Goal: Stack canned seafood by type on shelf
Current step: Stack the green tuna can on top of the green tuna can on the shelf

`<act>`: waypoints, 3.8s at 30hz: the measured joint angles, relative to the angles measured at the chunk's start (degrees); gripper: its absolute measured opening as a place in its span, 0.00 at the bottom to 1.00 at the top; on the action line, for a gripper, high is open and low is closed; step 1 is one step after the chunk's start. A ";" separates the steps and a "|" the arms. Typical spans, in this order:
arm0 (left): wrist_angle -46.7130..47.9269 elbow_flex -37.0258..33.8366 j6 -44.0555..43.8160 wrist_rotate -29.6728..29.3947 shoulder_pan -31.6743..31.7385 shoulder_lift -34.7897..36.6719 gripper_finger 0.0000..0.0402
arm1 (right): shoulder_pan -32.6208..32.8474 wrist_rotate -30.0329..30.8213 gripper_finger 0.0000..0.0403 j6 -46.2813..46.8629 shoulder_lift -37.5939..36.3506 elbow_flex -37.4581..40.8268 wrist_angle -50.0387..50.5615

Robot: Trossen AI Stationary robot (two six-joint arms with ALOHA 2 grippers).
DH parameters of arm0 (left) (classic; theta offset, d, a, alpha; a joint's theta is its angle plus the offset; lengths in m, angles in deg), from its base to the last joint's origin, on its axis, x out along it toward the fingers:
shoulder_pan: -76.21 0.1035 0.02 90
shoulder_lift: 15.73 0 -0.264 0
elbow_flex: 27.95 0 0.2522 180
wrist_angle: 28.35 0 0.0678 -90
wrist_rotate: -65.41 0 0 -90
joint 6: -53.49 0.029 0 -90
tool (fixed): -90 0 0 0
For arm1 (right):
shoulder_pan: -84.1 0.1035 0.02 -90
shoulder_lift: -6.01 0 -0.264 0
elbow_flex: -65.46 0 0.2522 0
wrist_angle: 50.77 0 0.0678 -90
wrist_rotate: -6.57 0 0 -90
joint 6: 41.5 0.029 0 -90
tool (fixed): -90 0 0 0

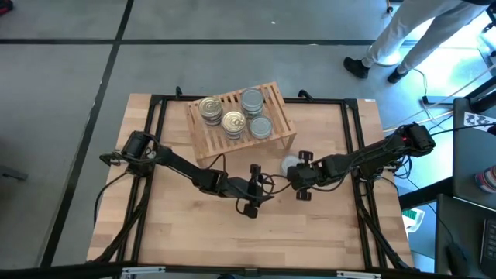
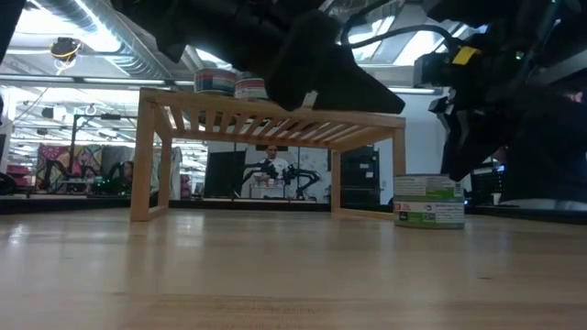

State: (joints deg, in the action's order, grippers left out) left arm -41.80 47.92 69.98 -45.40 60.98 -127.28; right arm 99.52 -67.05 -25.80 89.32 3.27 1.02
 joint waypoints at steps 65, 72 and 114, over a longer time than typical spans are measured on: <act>-2.93 0.04 7.31 4.01 -1.92 -2.38 0.53 | -0.09 -3.01 0.01 -1.66 4.09 0.35 -1.32; -0.91 0.09 6.56 3.27 -1.18 -2.53 0.53 | -0.09 -2.67 0.01 -0.93 3.98 0.23 -1.45; 41.58 0.00 -15.54 -3.76 -5.39 4.17 0.50 | -0.02 -9.98 0.51 -2.45 3.98 0.10 -32.06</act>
State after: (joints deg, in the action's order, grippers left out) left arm -0.22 47.92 54.44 -49.16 55.60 -123.11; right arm 99.50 -77.03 -28.25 93.30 3.37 -31.04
